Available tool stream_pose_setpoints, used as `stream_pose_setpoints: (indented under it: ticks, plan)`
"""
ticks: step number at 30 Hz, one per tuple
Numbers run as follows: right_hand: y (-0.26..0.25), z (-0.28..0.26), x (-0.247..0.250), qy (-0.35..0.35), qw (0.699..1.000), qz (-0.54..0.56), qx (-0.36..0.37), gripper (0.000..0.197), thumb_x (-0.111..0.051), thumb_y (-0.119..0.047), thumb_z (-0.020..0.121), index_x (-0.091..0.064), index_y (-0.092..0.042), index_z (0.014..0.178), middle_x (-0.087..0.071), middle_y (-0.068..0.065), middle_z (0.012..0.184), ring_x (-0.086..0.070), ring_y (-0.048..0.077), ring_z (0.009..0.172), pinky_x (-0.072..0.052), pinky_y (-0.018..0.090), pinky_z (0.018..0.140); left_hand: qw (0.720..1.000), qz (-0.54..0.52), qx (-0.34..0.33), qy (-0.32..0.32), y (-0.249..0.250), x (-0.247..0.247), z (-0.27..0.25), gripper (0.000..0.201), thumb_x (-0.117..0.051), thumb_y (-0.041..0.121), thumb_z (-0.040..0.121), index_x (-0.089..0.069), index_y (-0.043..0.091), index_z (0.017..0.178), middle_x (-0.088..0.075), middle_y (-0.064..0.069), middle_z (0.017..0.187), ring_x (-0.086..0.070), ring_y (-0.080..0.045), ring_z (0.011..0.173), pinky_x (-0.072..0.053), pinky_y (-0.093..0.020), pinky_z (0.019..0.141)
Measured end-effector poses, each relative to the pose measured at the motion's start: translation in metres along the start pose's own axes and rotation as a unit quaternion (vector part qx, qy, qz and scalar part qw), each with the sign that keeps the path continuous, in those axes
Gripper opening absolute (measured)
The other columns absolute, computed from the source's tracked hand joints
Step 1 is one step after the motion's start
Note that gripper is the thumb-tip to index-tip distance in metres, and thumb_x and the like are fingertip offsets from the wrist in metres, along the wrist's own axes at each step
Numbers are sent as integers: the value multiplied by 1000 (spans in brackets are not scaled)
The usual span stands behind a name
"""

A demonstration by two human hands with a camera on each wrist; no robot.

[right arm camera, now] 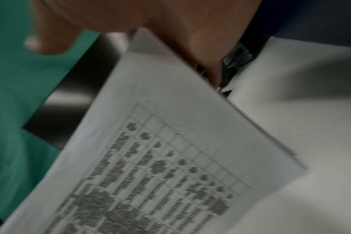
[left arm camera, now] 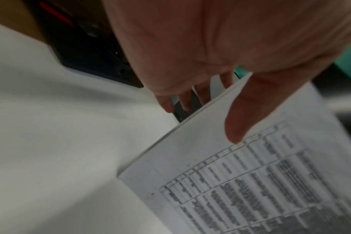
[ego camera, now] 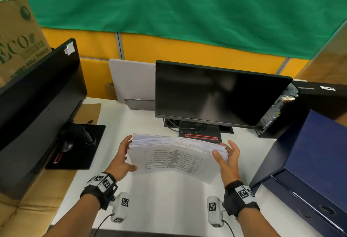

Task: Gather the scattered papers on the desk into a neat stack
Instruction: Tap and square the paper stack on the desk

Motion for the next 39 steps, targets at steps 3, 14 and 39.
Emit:
stream_pose_setpoints:
  ticks: [3, 14, 39]
  plan:
    - [25, -12, 3, -90, 996, 5, -30, 106, -85, -24, 61, -15, -40, 139, -46, -8, 125, -53, 15, 114, -50, 32, 93, 1000, 19, -10, -5, 0, -1, 18, 76, -80, 13, 74, -41, 41, 133, -58, 9, 124, -55, -18, 118, -47, -44, 101]
    - [21, -5, -12, 4, 994, -107, -33, 28, -48, -16, 97, -49, -29, 121, -62, 3, 109, -62, 24, 102, -51, 24, 69, 997, 4, -6, 82, 24, -22, 17, 36, -59, 26, 92, -44, 36, 123, -60, 1, 116, -56, -24, 108, -46, -48, 97]
    - [26, -11, -22, -38, 991, -117, -44, 48, -55, 9, 85, -35, -22, 116, -52, 5, 100, -58, 18, 94, -51, 20, 64, 996, -17, 17, 82, -7, -11, 11, 68, -56, -12, 67, -58, 35, 117, -67, 2, 108, -61, -19, 104, -53, -32, 76]
Point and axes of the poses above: each hand's wrist, its own z-axis towards the middle knuckle, its own x-axis out of the back of the hand, y = z × x, the point moved 4 cm from there along z, towards the middle knuckle
